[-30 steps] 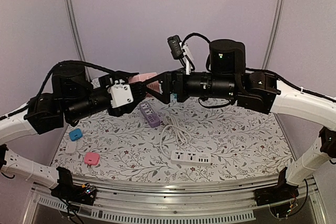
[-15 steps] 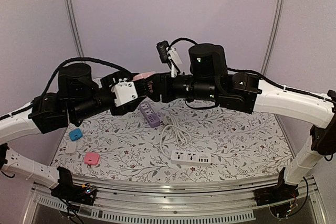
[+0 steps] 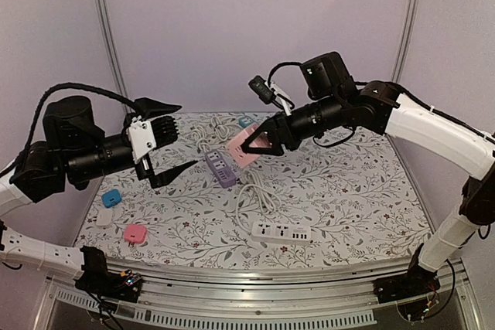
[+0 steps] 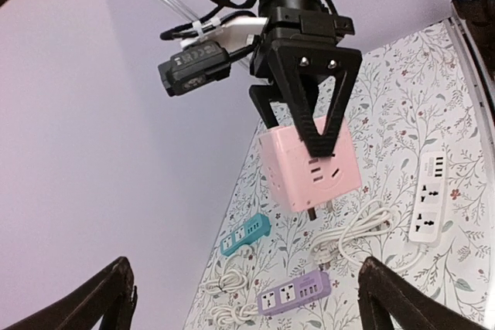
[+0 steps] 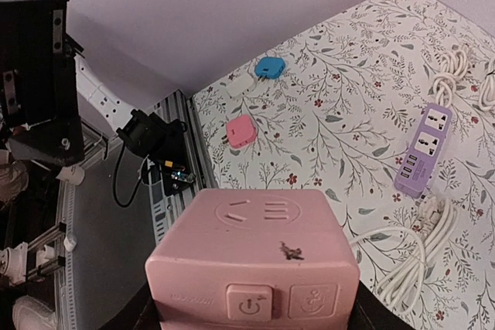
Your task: Insert the plug
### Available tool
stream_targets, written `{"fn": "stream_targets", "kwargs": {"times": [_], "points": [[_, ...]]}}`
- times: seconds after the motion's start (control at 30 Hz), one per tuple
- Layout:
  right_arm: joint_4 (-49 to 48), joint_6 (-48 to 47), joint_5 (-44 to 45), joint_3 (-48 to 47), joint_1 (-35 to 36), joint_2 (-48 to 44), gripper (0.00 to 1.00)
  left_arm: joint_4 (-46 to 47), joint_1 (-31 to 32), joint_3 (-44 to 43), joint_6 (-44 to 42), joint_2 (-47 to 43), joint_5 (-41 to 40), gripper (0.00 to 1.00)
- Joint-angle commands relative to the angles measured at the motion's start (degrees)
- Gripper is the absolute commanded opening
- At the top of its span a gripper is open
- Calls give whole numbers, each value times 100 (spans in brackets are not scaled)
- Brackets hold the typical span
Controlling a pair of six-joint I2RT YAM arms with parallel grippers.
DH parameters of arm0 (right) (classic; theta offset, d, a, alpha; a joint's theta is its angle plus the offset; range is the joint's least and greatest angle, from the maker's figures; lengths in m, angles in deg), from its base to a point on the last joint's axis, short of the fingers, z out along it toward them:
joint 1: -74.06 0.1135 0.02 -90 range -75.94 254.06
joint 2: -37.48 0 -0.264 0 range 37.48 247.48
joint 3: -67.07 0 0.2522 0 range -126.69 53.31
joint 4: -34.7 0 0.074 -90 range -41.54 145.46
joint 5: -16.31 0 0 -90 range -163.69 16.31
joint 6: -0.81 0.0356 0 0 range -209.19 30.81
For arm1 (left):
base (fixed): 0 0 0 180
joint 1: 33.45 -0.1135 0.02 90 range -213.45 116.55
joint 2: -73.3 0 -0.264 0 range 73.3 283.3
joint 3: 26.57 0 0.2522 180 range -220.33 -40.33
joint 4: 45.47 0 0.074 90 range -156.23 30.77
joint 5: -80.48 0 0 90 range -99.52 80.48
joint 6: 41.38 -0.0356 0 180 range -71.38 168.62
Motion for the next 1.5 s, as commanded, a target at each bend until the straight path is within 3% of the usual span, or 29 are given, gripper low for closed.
{"fn": "stream_targets", "kwargs": {"times": [0.0, 0.2, 0.3, 0.4, 0.43, 0.53, 0.7, 1.0, 1.07, 1.27, 1.37, 1.47], "points": [[1749, -1931, -1595, -256, -173, -446, 0, -850, -92, 459, 666, -283, 644, 99], [2916, -2749, -1158, -606, -186, -348, 0, -588, -247, 1066, 843, -611, 542, 99], [3065, -2583, -497, -665, -190, -213, 0, -485, -308, 1369, 986, -794, 533, 100], [3084, -1589, 996, -830, -188, 81, 0, -339, -395, 1664, 1160, -956, 385, 100], [3148, -823, 1323, -870, -189, 173, 0, -300, -434, 1753, 1229, -1000, 333, 99], [3079, 885, 1964, -526, -161, 348, 0, -190, -518, 1983, 1412, -1105, 250, 100], [2683, 2536, 3054, 412, 41, -147, 0, -101, -545, 2285, 1628, -1233, 291, 100], [1800, 4070, 3267, 1249, 567, -169, 0, 19, -567, 2679, 1775, -1430, 233, 100], [1725, 4001, 3067, 1276, 587, -27, 0, 20, -571, 2735, 1755, -1458, 293, 99], [1722, 2080, 2678, 967, 409, 63, 0, 77, -569, 2851, 1743, -1466, 356, 100], [1766, 1511, 1747, 916, 184, 98, 0, 91, -612, 2855, 1765, -1527, 405, 100], [1782, -261, 746, 985, 273, 43, 0, 96, -654, 2788, 1883, -1517, 538, 100]]}}
